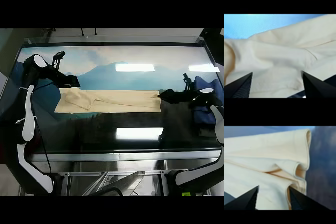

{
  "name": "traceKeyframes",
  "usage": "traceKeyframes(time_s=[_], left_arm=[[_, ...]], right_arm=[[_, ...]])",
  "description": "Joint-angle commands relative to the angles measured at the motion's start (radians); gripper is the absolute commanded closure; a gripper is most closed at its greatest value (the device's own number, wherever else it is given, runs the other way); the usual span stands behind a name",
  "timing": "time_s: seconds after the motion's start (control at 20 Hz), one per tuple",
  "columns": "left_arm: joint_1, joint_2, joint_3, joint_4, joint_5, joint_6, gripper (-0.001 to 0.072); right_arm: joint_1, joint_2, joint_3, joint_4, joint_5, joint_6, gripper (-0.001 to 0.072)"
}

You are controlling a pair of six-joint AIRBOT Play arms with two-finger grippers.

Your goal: Fold the shirts.

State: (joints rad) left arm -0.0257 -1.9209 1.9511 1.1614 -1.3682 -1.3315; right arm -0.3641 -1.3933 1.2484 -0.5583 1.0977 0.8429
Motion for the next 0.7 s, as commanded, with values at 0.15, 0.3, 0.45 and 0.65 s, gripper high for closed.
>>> traceKeyframes(time_s=[0.15, 0.3, 0.45, 0.65], left_arm=[[0.043, -0.055, 0.101, -0.004, -0.122, -0.069, 0.0046], [0.051, -0.055, 0.092, -0.021, -0.18, -0.087, 0.0047], [0.051, -0.055, 0.064, -0.092, -0.196, -0.088, 0.0048], [0.027, -0.056, 0.061, -0.195, -0.175, -0.086, 0.014]], right_arm=[[-0.037, -0.031, 0.04, -0.092, -0.006, 0.051, 0.0195], [-0.002, -0.101, 0.04, -0.085, 0.016, 0.049, 0.0195], [0.046, -0.144, 0.04, -0.085, 0.03, 0.043, 0.0197], [0.079, -0.149, 0.041, -0.05, -0.028, -0.001, 0.0541]])
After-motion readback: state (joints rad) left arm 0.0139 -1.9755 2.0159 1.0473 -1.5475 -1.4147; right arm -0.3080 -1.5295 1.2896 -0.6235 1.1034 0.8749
